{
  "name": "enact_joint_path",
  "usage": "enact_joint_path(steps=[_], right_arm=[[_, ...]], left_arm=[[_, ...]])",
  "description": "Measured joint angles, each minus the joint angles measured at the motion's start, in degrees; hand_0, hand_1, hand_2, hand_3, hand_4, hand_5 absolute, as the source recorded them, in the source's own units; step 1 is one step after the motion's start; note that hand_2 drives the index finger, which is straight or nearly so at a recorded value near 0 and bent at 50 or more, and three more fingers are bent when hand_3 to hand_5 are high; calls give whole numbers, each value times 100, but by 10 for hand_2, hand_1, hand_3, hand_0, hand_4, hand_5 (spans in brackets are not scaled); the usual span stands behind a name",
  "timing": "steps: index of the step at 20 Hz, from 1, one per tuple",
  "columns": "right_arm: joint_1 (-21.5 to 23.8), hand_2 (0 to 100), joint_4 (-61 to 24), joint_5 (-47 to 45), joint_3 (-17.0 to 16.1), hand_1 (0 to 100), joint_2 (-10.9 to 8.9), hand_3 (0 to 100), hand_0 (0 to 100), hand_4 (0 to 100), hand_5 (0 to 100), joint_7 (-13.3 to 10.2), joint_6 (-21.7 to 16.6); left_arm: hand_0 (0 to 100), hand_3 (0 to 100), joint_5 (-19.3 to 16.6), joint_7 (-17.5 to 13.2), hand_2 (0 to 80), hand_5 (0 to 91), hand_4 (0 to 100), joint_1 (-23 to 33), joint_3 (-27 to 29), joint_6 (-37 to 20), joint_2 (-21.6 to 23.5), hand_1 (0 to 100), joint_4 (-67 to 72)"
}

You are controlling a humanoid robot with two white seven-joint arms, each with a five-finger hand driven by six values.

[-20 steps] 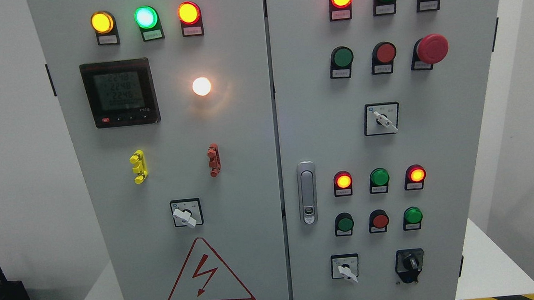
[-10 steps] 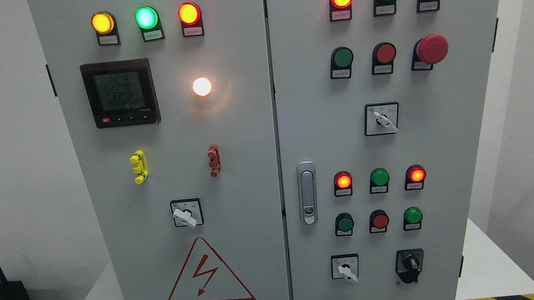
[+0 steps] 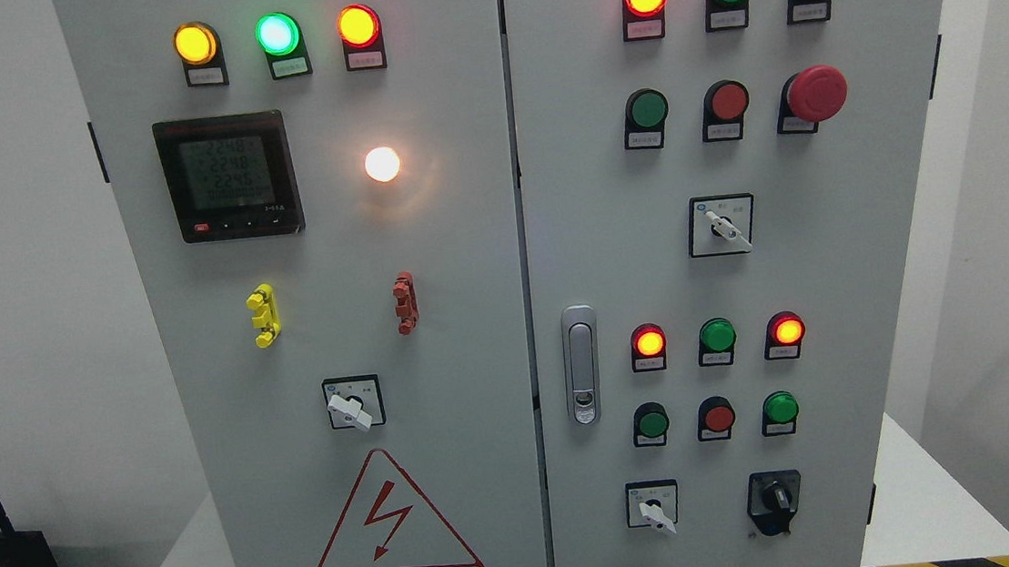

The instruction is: Turn on light switch 1

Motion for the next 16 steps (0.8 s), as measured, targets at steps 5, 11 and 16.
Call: enact_joint_path(steps=[5, 11, 16], right_arm=[[0, 0, 0, 0, 0, 389, 0, 0, 120, 0, 0, 3, 0], [0, 0, 0, 0, 0, 389, 0, 0, 120, 0, 0, -17, 0], [0, 0, 0, 0, 0, 389, 0, 0, 120, 0, 0, -20, 0]], left_arm=[[220, 0, 2, -512, 0, 129, 70, -407, -67, 605, 84, 53, 1314], [279, 0, 0, -144, 0, 86, 0, -880, -637, 1424, 104, 17, 2334], [290, 0, -4, -35, 0, 34, 0, -1221, -1088, 1895, 72, 26, 2866]])
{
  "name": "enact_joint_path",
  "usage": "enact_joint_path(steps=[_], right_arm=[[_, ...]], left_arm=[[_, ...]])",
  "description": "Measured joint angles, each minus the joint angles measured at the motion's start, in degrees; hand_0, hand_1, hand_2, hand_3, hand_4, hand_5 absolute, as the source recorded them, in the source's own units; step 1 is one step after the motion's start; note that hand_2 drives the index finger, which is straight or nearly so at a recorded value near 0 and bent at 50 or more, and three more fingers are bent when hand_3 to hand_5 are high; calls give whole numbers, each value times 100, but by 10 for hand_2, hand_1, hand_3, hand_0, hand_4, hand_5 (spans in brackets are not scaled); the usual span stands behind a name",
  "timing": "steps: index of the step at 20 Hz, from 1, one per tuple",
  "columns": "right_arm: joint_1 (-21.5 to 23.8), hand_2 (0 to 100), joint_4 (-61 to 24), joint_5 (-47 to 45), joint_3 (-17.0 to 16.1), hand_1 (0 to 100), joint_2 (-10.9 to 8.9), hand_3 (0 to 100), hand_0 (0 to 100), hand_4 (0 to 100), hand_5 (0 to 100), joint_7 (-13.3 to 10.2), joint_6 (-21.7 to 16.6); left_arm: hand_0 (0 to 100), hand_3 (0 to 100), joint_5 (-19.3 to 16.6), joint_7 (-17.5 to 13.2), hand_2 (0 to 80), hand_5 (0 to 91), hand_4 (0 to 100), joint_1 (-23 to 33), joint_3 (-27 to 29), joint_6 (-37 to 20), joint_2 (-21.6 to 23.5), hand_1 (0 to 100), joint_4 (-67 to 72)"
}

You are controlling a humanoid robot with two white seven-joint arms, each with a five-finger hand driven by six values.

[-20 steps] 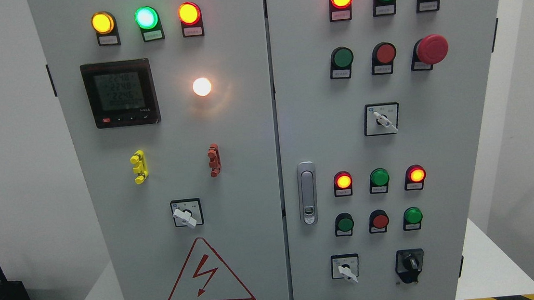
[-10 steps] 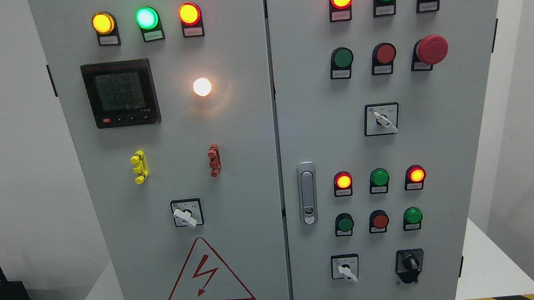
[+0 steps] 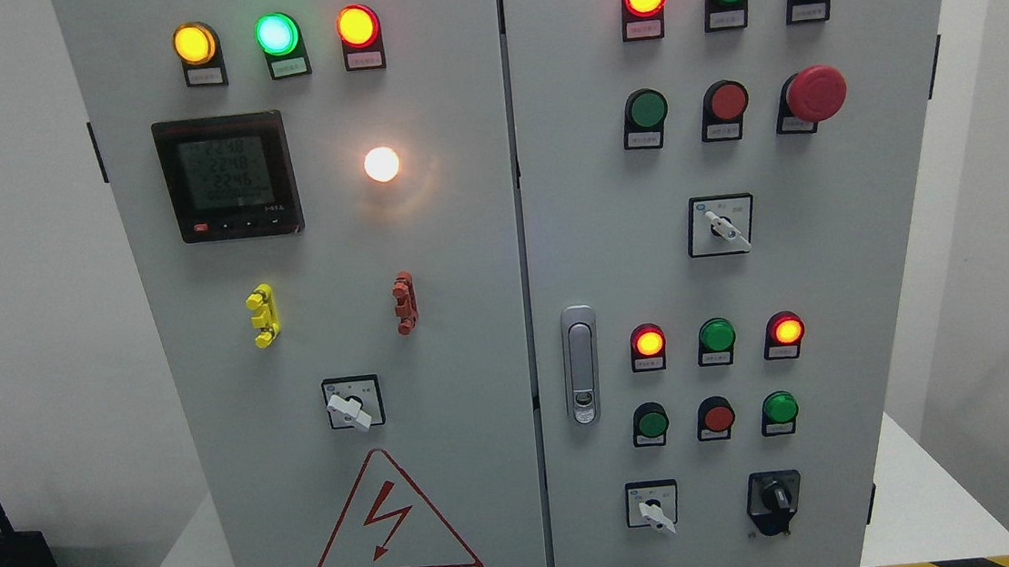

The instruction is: Turn on light switch 1

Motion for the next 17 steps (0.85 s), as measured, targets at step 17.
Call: enact_joint_path(steps=[17], right_arm=[[0, 0, 0, 0, 0, 389, -1, 0, 120, 0, 0, -1, 0]], left_arm=[[302, 0, -4, 49, 0, 44, 0, -441, -694, 262, 6, 32, 730]])
